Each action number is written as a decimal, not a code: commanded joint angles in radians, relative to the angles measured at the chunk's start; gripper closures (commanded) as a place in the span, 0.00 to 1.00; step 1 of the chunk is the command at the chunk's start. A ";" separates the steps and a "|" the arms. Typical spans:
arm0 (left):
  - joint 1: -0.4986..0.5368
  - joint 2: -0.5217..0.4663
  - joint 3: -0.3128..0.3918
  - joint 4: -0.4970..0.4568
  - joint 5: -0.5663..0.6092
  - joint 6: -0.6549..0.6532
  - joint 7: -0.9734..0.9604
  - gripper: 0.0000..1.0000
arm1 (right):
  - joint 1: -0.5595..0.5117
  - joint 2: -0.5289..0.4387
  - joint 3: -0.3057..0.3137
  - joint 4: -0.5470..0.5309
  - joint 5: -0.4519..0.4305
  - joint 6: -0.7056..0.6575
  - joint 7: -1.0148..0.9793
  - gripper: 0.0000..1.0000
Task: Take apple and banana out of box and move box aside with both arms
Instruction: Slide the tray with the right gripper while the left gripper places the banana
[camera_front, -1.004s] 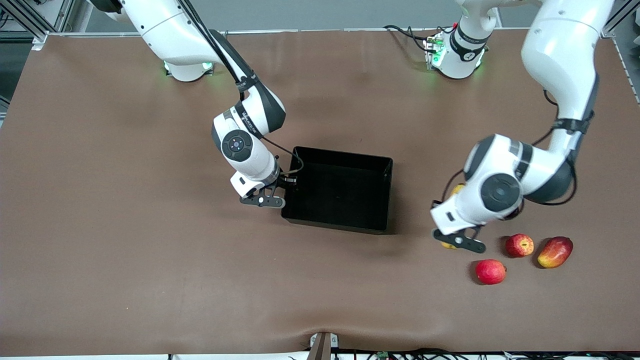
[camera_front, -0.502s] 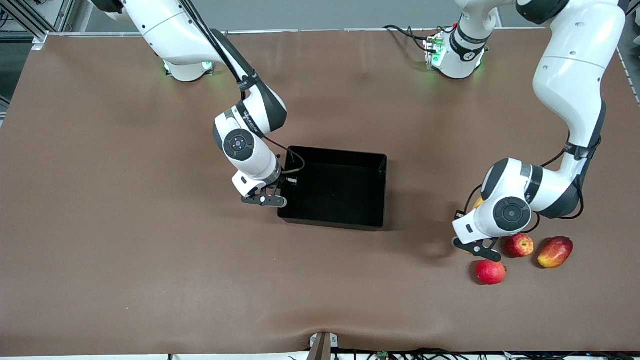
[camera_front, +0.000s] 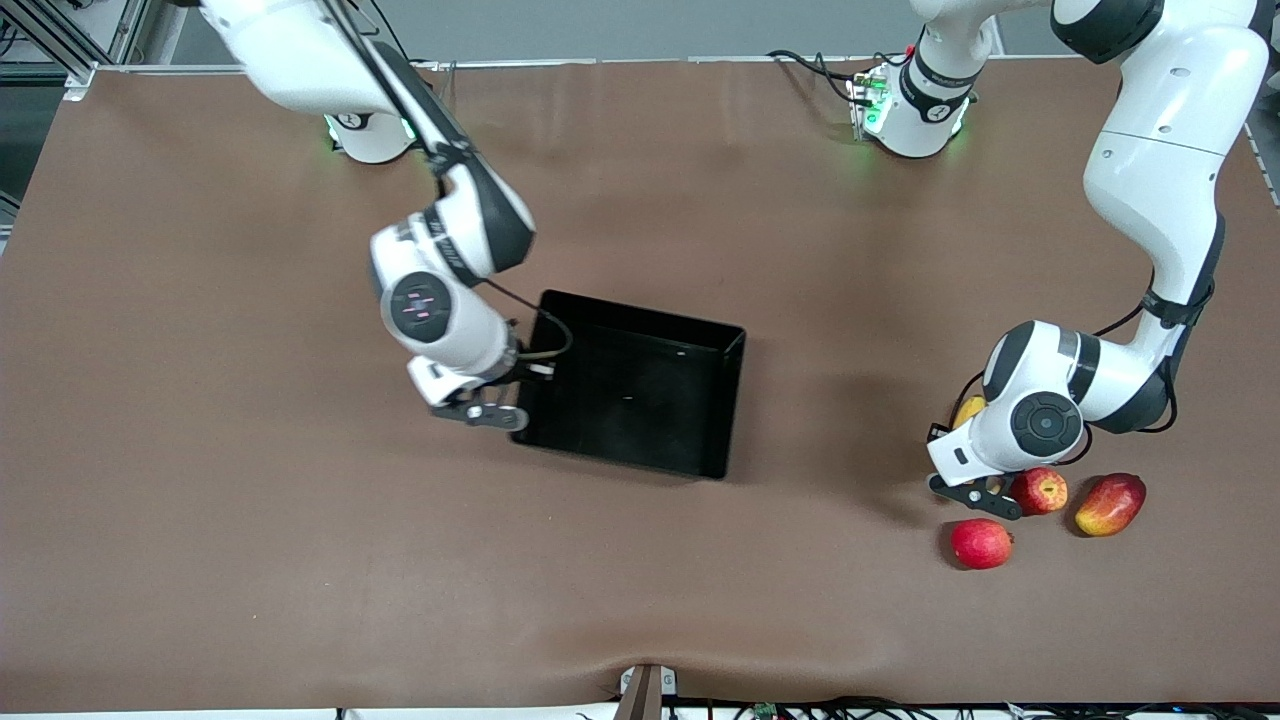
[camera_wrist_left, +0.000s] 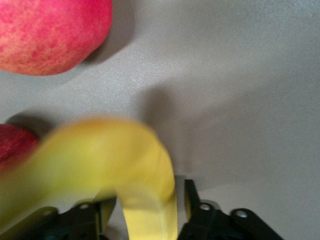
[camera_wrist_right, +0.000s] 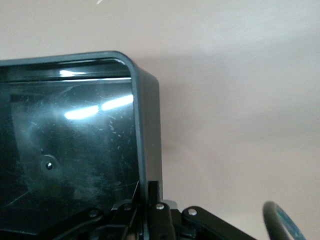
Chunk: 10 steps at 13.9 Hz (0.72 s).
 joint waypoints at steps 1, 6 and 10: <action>0.007 -0.027 -0.004 -0.018 0.023 0.010 -0.001 0.00 | -0.110 -0.099 0.018 -0.001 -0.007 -0.116 -0.037 1.00; -0.008 -0.108 -0.024 -0.009 0.009 -0.003 0.001 0.00 | -0.358 -0.191 0.018 -0.006 -0.015 -0.309 -0.363 1.00; 0.004 -0.188 -0.068 0.046 -0.003 -0.101 0.003 0.00 | -0.541 -0.214 0.016 -0.059 -0.027 -0.334 -0.607 1.00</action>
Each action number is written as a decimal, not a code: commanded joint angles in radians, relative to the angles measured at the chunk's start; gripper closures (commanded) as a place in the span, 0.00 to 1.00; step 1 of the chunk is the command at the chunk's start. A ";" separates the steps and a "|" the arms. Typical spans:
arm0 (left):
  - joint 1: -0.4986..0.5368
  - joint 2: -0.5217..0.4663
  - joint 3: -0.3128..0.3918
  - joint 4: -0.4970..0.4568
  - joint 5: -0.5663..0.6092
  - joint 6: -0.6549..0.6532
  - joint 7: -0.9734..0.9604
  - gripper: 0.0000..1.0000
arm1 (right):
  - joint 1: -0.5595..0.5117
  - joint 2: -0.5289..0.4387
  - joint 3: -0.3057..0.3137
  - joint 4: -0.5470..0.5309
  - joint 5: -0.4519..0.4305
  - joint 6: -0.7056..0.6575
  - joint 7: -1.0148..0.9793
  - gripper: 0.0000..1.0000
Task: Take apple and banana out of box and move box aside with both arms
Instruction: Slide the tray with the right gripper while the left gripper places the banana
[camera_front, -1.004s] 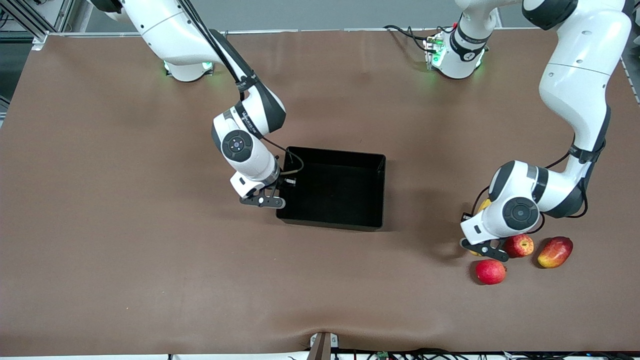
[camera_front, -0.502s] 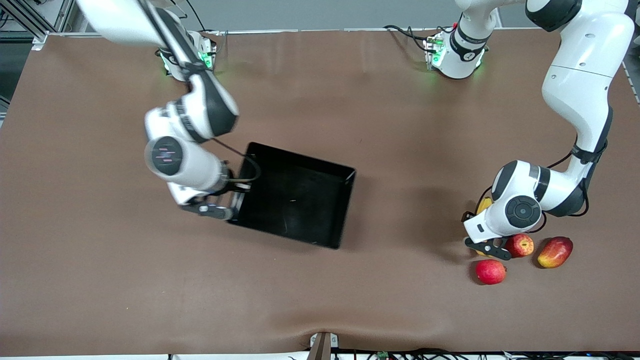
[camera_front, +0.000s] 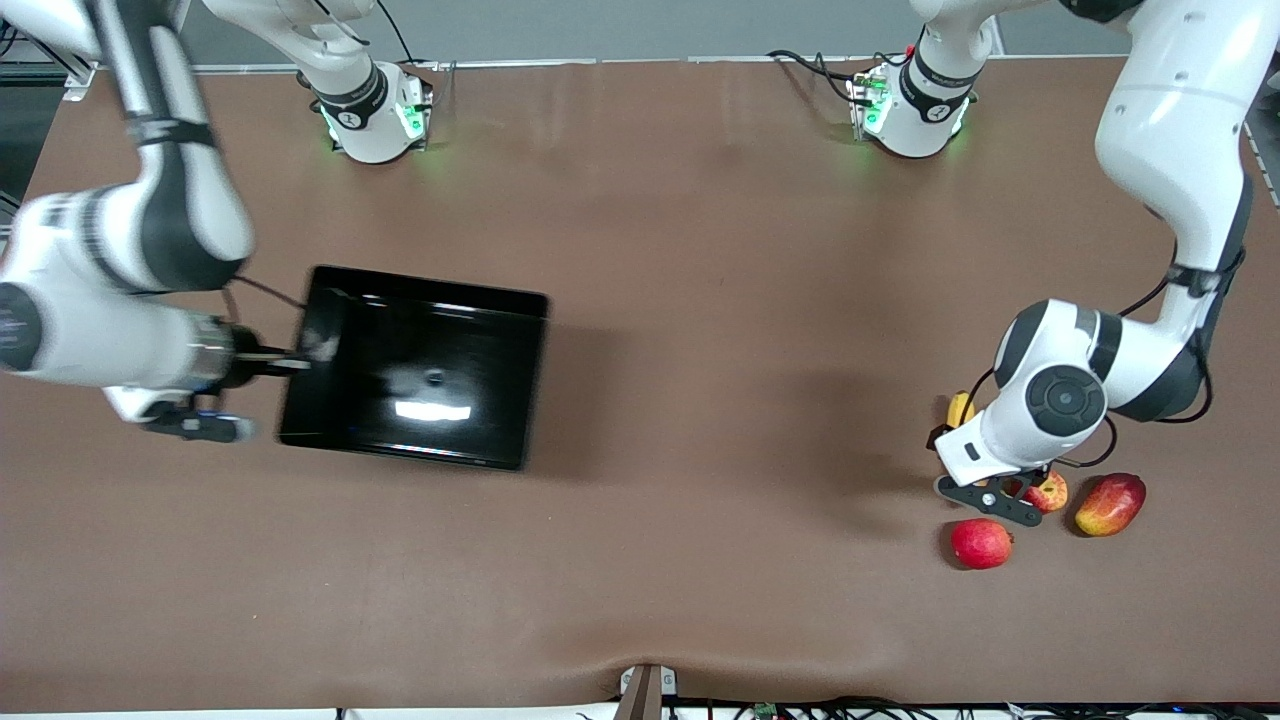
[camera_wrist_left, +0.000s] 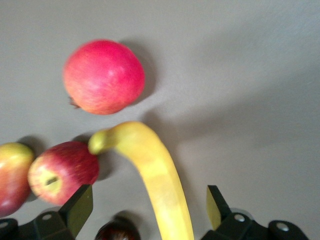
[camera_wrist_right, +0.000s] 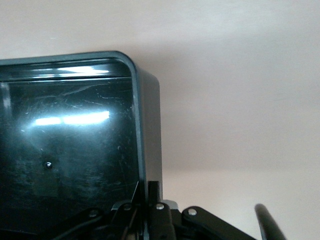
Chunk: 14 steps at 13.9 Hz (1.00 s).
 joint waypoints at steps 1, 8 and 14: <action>0.007 -0.075 -0.013 0.036 -0.018 -0.071 0.005 0.00 | -0.095 -0.036 0.025 -0.060 -0.037 0.002 -0.128 1.00; 0.022 -0.237 -0.003 0.076 -0.218 -0.155 -0.022 0.00 | -0.306 0.007 0.027 -0.290 -0.086 0.389 -0.480 1.00; 0.081 -0.398 -0.003 0.081 -0.363 -0.267 -0.027 0.00 | -0.394 0.090 0.028 -0.387 -0.080 0.608 -0.545 1.00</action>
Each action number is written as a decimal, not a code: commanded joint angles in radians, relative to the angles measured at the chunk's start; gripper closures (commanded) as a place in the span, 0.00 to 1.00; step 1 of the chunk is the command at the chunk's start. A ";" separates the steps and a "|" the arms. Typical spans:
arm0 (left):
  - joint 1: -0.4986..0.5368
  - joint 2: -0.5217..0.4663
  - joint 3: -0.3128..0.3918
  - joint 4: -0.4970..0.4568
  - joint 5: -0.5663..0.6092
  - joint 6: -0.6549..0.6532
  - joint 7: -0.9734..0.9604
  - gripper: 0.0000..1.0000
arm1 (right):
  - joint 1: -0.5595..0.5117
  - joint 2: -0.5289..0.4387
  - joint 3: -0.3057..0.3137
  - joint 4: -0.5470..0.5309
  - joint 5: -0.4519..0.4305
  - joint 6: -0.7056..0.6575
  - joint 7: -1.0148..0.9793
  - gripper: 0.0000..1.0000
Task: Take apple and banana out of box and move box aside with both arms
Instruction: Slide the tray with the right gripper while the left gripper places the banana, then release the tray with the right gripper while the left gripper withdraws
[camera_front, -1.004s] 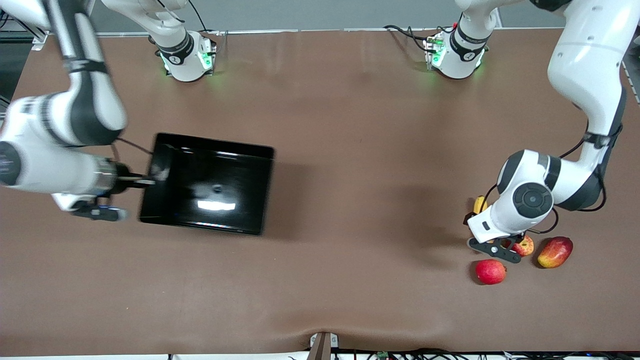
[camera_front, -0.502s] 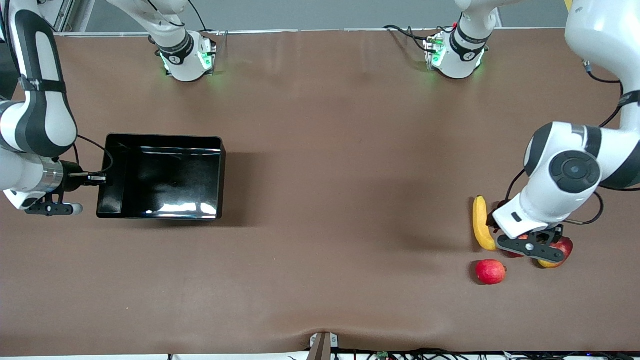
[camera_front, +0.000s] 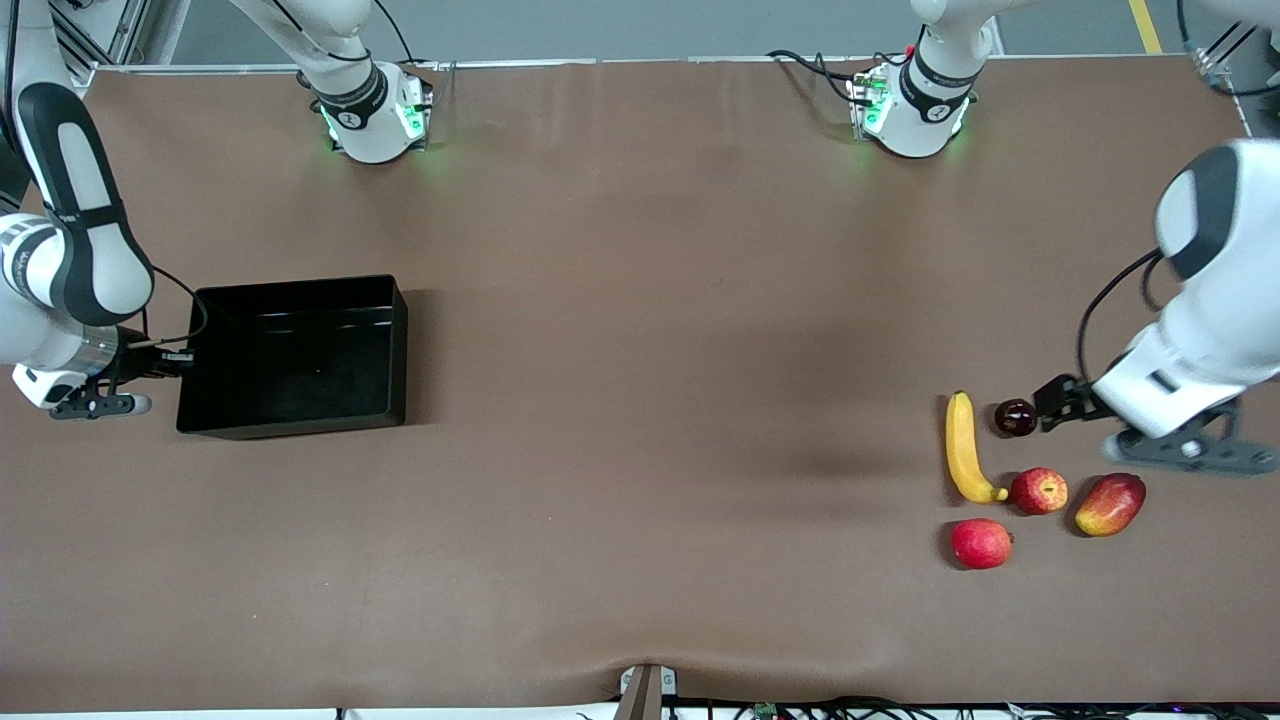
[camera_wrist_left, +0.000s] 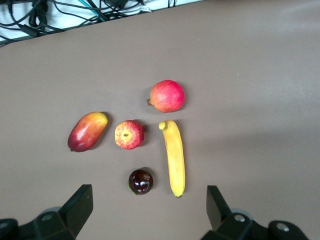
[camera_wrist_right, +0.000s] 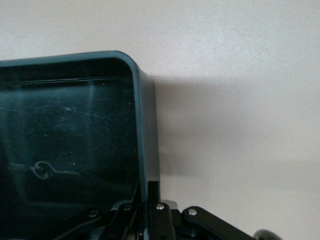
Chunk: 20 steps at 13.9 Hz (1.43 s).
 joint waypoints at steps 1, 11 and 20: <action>0.009 -0.089 -0.002 -0.025 -0.058 -0.051 -0.004 0.00 | -0.053 -0.001 0.026 -0.073 0.002 0.081 -0.002 1.00; -0.248 -0.313 0.273 -0.104 -0.196 -0.223 -0.009 0.00 | -0.051 -0.003 0.032 0.079 0.022 -0.173 -0.044 0.00; -0.261 -0.319 0.285 -0.100 -0.214 -0.260 0.005 0.00 | 0.153 0.045 0.032 0.708 0.022 -0.577 -0.099 0.00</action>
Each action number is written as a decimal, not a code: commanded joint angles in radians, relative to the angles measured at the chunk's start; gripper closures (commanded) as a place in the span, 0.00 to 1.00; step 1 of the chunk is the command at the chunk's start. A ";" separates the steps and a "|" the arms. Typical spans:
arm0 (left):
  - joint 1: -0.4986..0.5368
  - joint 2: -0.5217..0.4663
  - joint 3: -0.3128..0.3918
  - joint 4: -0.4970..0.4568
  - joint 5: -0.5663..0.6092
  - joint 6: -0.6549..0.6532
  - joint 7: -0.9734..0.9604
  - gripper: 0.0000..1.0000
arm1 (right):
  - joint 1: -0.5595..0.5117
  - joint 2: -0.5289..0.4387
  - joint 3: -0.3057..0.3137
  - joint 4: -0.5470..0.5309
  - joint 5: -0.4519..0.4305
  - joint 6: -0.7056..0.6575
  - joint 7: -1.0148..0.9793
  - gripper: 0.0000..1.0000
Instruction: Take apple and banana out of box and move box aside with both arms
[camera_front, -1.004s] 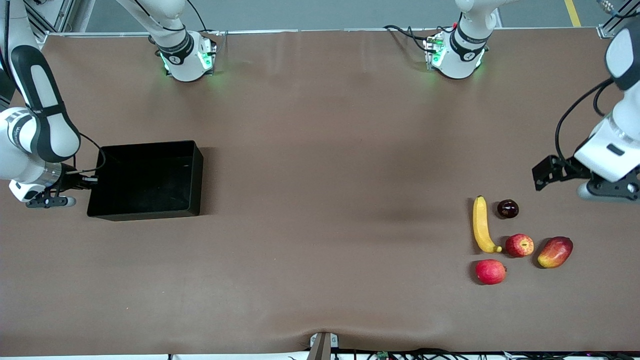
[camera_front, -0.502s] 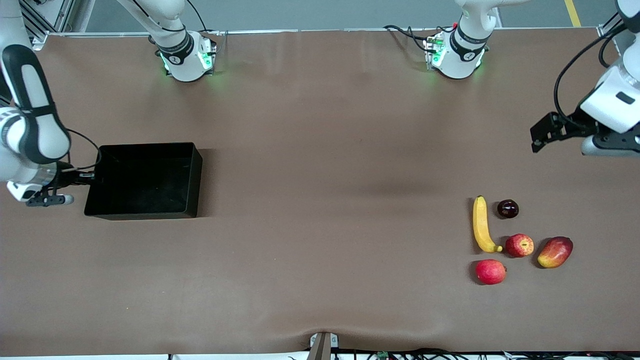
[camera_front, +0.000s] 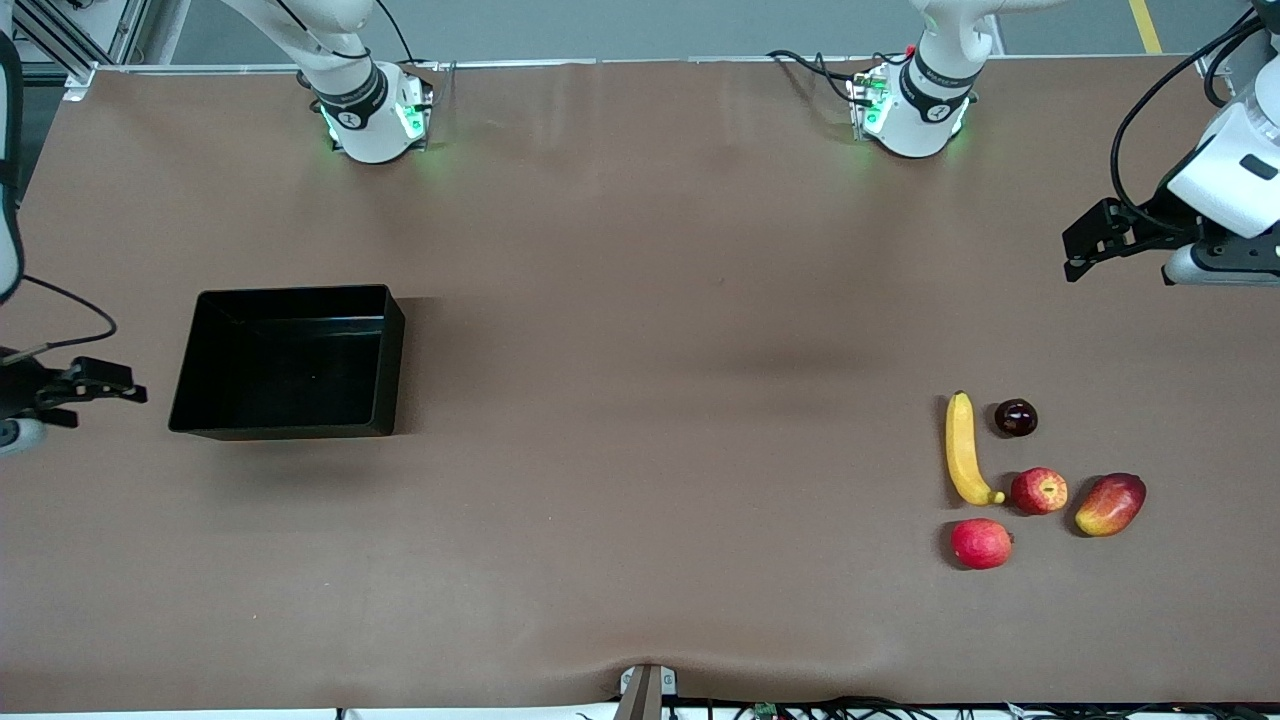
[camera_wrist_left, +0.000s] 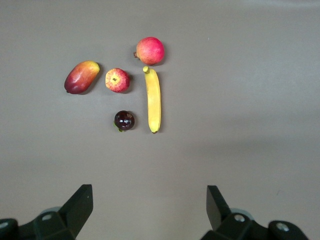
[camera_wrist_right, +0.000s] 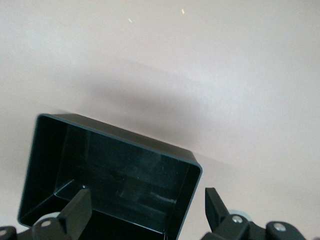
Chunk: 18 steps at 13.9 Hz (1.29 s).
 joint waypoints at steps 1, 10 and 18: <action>-0.004 -0.010 -0.001 -0.010 -0.018 -0.005 0.006 0.00 | 0.032 0.023 0.004 0.105 0.019 -0.069 0.099 0.00; 0.000 -0.007 -0.010 0.007 -0.021 -0.019 0.000 0.00 | 0.188 -0.378 0.010 -0.020 0.049 -0.333 0.553 0.00; 0.002 0.008 -0.010 0.039 -0.015 -0.022 0.003 0.00 | 0.176 -0.583 0.004 -0.256 -0.006 -0.353 0.571 0.00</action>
